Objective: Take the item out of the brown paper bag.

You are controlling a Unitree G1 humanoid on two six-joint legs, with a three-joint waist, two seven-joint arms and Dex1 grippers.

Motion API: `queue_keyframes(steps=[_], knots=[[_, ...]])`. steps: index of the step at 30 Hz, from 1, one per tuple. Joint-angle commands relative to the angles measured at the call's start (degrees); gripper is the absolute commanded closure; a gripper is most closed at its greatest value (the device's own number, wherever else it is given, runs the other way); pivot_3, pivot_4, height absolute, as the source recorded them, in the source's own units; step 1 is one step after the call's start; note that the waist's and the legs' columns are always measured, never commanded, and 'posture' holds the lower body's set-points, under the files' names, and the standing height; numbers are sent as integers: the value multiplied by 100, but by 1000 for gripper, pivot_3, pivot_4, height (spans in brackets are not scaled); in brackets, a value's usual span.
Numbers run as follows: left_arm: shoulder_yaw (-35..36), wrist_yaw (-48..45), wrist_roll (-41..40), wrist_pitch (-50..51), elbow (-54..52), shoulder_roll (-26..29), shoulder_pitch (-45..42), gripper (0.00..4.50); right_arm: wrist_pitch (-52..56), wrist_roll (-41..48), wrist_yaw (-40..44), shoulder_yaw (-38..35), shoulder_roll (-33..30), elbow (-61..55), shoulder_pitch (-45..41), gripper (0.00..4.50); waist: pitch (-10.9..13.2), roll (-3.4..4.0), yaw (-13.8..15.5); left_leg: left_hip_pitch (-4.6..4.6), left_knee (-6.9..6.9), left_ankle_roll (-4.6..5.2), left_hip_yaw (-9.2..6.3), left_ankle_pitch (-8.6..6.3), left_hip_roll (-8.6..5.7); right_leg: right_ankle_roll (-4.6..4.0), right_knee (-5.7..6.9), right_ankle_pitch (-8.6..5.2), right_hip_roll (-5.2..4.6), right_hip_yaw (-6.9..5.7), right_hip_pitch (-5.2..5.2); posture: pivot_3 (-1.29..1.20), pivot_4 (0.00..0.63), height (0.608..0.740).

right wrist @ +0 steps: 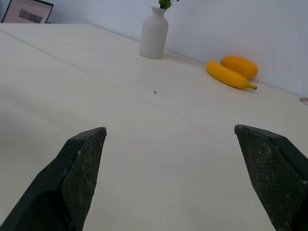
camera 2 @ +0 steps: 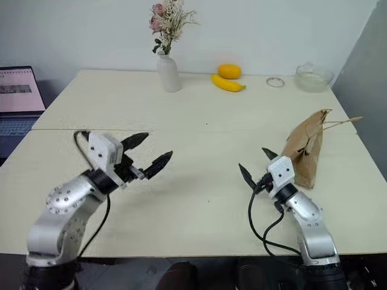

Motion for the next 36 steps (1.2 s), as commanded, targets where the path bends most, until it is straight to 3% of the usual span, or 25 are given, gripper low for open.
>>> queue_keyframes(steps=[1,9,14,21,26,36], knots=[[-298,-599,-401,222,152,106,-612,25,977,617,-242,-619,-253,-1478,129,0,-1,2,-15,0,0,0,-2,0,-2,2,0,-1,-2,5,1,0,150,740],[-782,-1024,-288,3,672,-134,-1234,25,3649,2008,-914,-2216,-1038,-2921,264,0,0,1,-42,0,-3,-4,-2,-2,6,11,-1,-6,-9,9,-3,0,150,740],[-894,-1079,-227,-99,814,-281,-1383,25,4809,2072,-1779,-2382,-1003,-2638,-362,0,0,1,-61,4,-2,-3,2,-2,3,10,5,-5,-5,15,-3,0,150,740],[-902,-1085,-118,-180,815,-265,-1393,25,5472,1457,-2600,-1894,-899,-1815,-1457,0,-1,1,-61,-32,-1,-2,4,-2,-2,12,1,-4,1,16,-32,0,150,740],[-785,-1024,-118,-137,765,-231,-1435,25,6108,1367,-2910,-1947,-655,-1430,-2132,0,-1,1,-55,-64,1,-3,3,-1,-1,13,2,-3,0,18,-63,0,150,740],[-589,-916,-613,194,528,-346,-1532,25,5822,721,-3566,-2064,58,-1170,-2683,0,0,2,-56,-63,3,-2,4,-1,-2,14,4,-2,0,18,-61,0,150,740]])
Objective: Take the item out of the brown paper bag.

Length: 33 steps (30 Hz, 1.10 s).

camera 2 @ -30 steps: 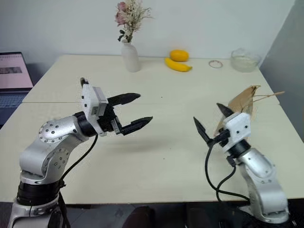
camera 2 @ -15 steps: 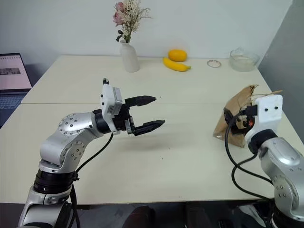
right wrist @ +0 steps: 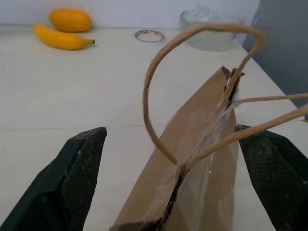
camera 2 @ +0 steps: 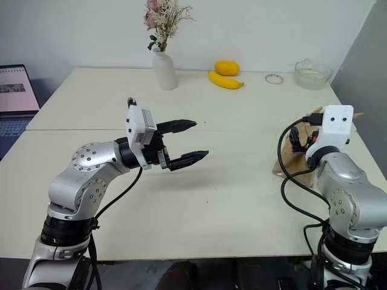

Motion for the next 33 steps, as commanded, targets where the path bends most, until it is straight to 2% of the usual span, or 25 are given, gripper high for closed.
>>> queue_keyframes(steps=[1,6,14,18,27,28,31,33], knots=[[333,40,-545,246,-275,-58,-254,25,-357,-275,-203,-138,142,79,-274,0,0,0,-3,0,1,0,0,0,0,0,1,0,0,-1,0,0,150,740],[513,-122,-948,513,-224,90,-349,25,-496,-453,-241,-130,276,227,-435,0,0,1,-10,1,-1,1,-1,0,3,-1,5,0,3,-3,-1,0,150,740],[439,-143,-866,433,-154,107,-346,25,-630,-580,-338,-295,565,463,-754,0,0,1,-9,1,1,1,-1,0,1,-1,5,0,2,-1,-1,0,150,740],[414,-159,-789,393,-132,115,-322,0,-673,-592,-297,-296,565,531,-840,969,0,1,-10,0,-1,1,-2,0,2,-2,4,0,2,-3,-1,0,150,740],[414,-134,-728,379,-170,121,-240,0,-621,-456,-79,-480,436,738,-1030,4350,0,2,-10,1,0,1,-1,1,1,-3,6,1,2,-2,-1,0,150,740],[416,-128,-725,381,-175,123,-236,0,-614,-424,13,-503,354,808,-1071,4472,0,1,-10,1,0,1,-2,1,1,-3,6,1,2,-2,-1,0,150,740],[430,-113,-717,392,-198,138,-217,0,-485,-215,466,-585,-33,1194,-1309,4472,2,5,-10,1,0,1,2,1,0,-3,5,1,2,2,-1,0,150,740],[465,-89,-727,417,-222,161,-200,0,-574,-121,1047,-371,-617,1655,-1481,4472,3,5,-12,1,1,1,4,1,0,-3,6,2,1,3,-1,0,150,740]])
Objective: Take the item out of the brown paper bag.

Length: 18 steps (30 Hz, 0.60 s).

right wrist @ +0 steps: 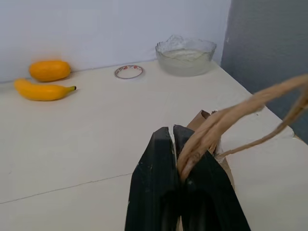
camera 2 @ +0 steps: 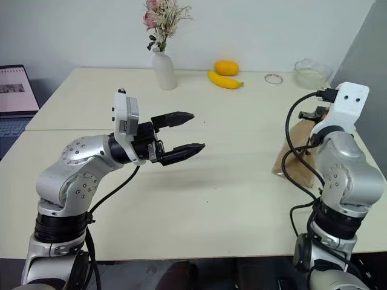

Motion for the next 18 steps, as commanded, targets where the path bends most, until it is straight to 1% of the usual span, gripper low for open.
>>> queue_keyframes(steps=[1,4,6,8,11,13,18], knots=[[125,60,-17,-32,-208,99,6,0,-283,118,802,152,-821,487,-386,4472,1,2,-2,0,0,0,0,0,-2,0,-2,0,0,-2,0,0,150,740],[200,140,-110,32,-230,108,17,0,-557,106,1333,442,-1340,1001,-577,4472,1,2,-2,-2,-2,1,4,0,0,0,-5,-1,1,-5,1,0,150,740],[421,373,-441,273,-367,61,90,0,-1012,10,2214,975,-1967,1713,-1003,4472,6,9,-20,-2,-3,1,10,0,0,-1,-4,-1,2,-4,0,0,150,740],[545,507,-657,443,-536,66,209,0,-1517,-164,2790,1398,-2356,2290,-1321,4472,9,14,-59,-2,-3,2,14,0,0,0,-3,0,1,5,-6,0,150,740],[622,656,-769,563,-769,116,419,0,-2384,-487,3407,1920,-2650,3120,-1736,4472,9,14,-98,-2,-3,2,16,-1,2,0,-7,-1,1,4,-5,0,150,740],[706,803,-906,673,-917,108,542,0,-2900,-688,3851,2235,-2737,3651,-2062,4472,9,14,-111,-1,-4,2,26,-1,2,0,-6,0,1,5,-6,0,150,740],[811,1109,-1160,817,-1234,122,769,0,-3963,-1038,4913,2788,-2686,4745,-2873,4472,11,13,-118,-2,-1,2,28,0,3,-10,-3,6,-1,9,-7,0,150,740]])
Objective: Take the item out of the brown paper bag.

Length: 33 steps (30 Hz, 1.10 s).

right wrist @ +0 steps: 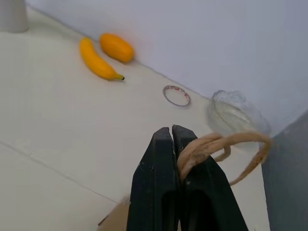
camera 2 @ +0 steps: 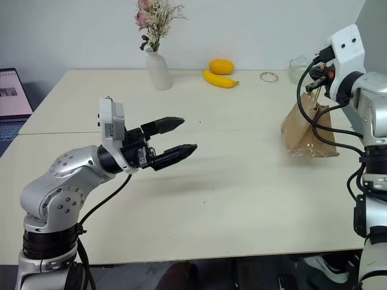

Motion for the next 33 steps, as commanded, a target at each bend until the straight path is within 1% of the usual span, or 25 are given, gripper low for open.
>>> queue_keyframes(steps=[1,7,9,13,17,21,24,28,33], knots=[[213,193,-238,59,-399,66,93,0,-845,-206,702,138,-33,433,-683,4472,1,1,3,0,0,0,0,0,0,-6,0,3,0,0,0,0,150,740],[353,368,-438,112,-669,191,395,0,-1699,-467,1187,341,423,1291,-1399,4472,1,2,3,1,0,-1,-16,0,2,-19,0,11,-12,-1,0,0,150,740],[450,501,-472,106,-758,209,537,0,-2042,-572,1169,384,666,1581,-1635,4472,1,2,6,1,0,-1,-19,0,1,-19,1,11,-20,-3,0,0,150,740],[732,957,-560,104,-919,153,914,0,-2560,-775,953,440,1288,1996,-1980,4472,3,4,-9,4,0,-3,-20,1,2,-21,6,12,-27,-3,-1,0,150,740],[1030,1356,-664,63,-1292,88,1587,0,-2973,-1011,760,635,1933,1958,-2105,4472,3,5,-9,4,-1,-4,-21,2,5,-22,10,13,-30,-2,-2,0,150,740],[1238,1798,-816,8,-1508,-44,1952,0,-3054,-1094,480,612,2508,2143,-2356,4472,3,6,29,-2,0,-6,-31,2,-1,-23,12,13,-39,-12,-3,0,150,740],[1301,2094,-767,-75,-1660,-137,2167,0,-3203,-1147,248,597,2961,2464,-2560,4472,3,6,44,-4,1,-6,-32,3,-6,-24,11,13,-48,-15,-2,0,150,740],[1497,2328,-591,-218,-1676,-158,2447,0,-3631,-1241,-19,636,3393,3035,-2712,4472,2,4,35,-2,1,-7,-30,3,-10,-24,10,13,-51,-16,-1,0,150,740],[1699,2400,-525,-395,-1761,-113,2750,0,-4194,-1422,-152,717,3754,3698,-2769,4472,2,4,54,-3,2,-6,-33,3,-13,-24,10,13,-53,-19,0,0,150,740]])
